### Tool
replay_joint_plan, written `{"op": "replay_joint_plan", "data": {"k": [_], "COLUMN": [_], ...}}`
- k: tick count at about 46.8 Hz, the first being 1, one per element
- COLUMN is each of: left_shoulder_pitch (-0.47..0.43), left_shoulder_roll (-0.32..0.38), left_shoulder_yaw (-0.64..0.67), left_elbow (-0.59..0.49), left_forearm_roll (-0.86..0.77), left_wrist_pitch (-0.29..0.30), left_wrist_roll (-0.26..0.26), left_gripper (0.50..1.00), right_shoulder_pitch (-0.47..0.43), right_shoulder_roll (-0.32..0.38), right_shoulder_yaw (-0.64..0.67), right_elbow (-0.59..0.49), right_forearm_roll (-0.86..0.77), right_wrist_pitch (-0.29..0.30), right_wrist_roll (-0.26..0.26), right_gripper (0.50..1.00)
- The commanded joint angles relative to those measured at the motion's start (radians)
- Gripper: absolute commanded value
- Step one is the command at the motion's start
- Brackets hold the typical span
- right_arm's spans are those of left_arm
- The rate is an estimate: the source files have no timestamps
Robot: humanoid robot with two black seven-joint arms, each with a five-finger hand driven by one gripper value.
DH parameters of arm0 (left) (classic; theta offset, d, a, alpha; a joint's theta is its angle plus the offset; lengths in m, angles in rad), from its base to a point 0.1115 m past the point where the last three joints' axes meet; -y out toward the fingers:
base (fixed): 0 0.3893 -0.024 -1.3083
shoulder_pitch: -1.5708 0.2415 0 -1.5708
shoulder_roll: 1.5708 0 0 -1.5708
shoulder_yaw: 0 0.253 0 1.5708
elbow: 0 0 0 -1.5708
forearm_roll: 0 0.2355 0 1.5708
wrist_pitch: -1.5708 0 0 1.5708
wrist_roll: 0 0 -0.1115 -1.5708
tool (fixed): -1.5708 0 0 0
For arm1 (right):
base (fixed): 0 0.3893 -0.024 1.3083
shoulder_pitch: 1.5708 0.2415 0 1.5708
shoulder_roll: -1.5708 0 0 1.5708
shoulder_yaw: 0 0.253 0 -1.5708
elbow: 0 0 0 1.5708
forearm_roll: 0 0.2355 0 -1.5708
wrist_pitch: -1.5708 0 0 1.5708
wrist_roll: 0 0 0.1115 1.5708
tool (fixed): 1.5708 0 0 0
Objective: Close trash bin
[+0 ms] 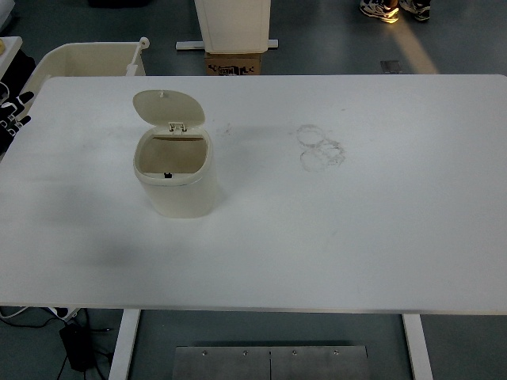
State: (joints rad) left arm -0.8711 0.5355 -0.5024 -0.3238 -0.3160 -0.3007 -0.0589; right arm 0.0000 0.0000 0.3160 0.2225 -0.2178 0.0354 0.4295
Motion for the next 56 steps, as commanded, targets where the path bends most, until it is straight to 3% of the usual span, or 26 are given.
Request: {"op": "replay_joint_plan", "data": {"k": [1, 22, 28, 38, 46, 56], "left_shoulder_pitch": [0.000, 0.001, -0.026, -0.183, -0.301, -0.364], "left_shoulder_roll": [0.000, -0.012, -0.009, -0.002, 0.000, -0.012], "left_shoulder_yaw": [-0.001, -0.001, 0.004, 0.007, 0.013, 0.057], "left_elbow": [0.000, 0.000, -0.008, -0.009, -0.012, -0.066], "left_forearm_roll": [0.000, 0.000, 0.005, 0.052, 0.113, 0.238], "left_wrist_pitch": [0.000, 0.008, 0.014, 0.025, 0.046, 0.090], "left_wrist_roll": [0.001, 0.001, 0.022, 0.114, 0.152, 0.189], "left_gripper": [1.000, 1.000, 1.000, 1.000, 1.000, 1.000], "right_shoulder_pitch": [0.000, 0.000, 0.000, 0.000, 0.000, 0.000], "right_shoulder_roll": [0.000, 0.000, 0.000, 0.000, 0.000, 0.000], "right_shoulder_yaw": [0.000, 0.000, 0.000, 0.000, 0.000, 0.000], "right_elbow": [0.000, 0.000, 0.000, 0.000, 0.000, 0.000], "right_forearm_roll": [0.000, 0.000, 0.000, 0.000, 0.000, 0.000], "right_wrist_pitch": [0.000, 0.000, 0.000, 0.000, 0.000, 0.000], "right_wrist_roll": [0.000, 0.000, 0.000, 0.000, 0.000, 0.000], "right_gripper": [0.991, 0.993, 0.991, 0.991, 0.991, 0.993]}}
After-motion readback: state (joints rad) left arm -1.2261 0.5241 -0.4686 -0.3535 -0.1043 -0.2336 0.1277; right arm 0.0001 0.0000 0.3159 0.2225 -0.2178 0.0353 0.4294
